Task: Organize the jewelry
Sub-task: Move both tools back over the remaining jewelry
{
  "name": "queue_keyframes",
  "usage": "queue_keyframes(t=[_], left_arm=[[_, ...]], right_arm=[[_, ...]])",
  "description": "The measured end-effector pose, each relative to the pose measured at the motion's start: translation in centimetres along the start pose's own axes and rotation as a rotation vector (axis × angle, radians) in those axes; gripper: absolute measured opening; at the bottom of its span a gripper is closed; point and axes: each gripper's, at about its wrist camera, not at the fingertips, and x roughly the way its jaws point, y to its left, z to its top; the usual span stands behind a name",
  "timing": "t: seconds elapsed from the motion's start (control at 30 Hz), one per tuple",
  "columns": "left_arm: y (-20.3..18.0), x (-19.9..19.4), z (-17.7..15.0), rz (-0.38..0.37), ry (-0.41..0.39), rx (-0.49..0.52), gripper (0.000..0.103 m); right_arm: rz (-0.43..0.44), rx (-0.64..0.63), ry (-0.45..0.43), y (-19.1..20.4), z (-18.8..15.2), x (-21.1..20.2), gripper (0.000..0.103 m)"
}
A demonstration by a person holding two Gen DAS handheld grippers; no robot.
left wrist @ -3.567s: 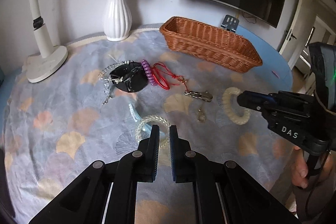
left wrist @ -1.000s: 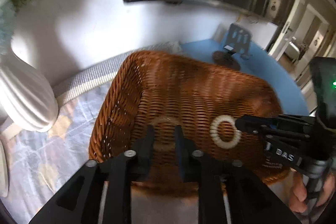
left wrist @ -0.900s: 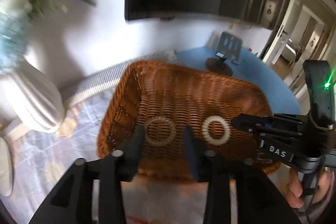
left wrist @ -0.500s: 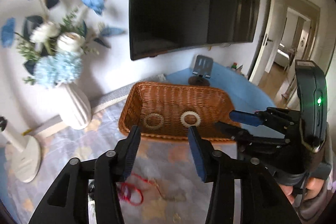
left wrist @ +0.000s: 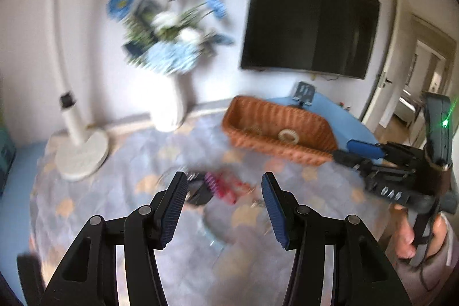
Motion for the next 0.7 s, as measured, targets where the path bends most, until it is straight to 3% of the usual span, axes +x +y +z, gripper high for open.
queue_keyframes(t=[0.2,0.37,0.47,0.7], left_arm=[[3.6,3.5,-4.6,-0.011,0.142,-0.135,0.055],[4.4,7.3,-6.7,-0.021,0.222,-0.210,0.055],[3.8,9.4,-7.3,0.008,0.251,-0.201,0.055],[2.2,12.6,-8.0,0.065,0.271,-0.143,0.055]], right_arm=[[0.090,0.049,0.101,0.0,-2.2,3.0,0.044],[0.147,0.113,0.170,-0.8,-4.4,5.1,0.044],[0.220,0.161,0.231,-0.9,-6.4,6.7,0.044],[0.232,0.149,0.269,0.1,-8.2,9.1,0.039]])
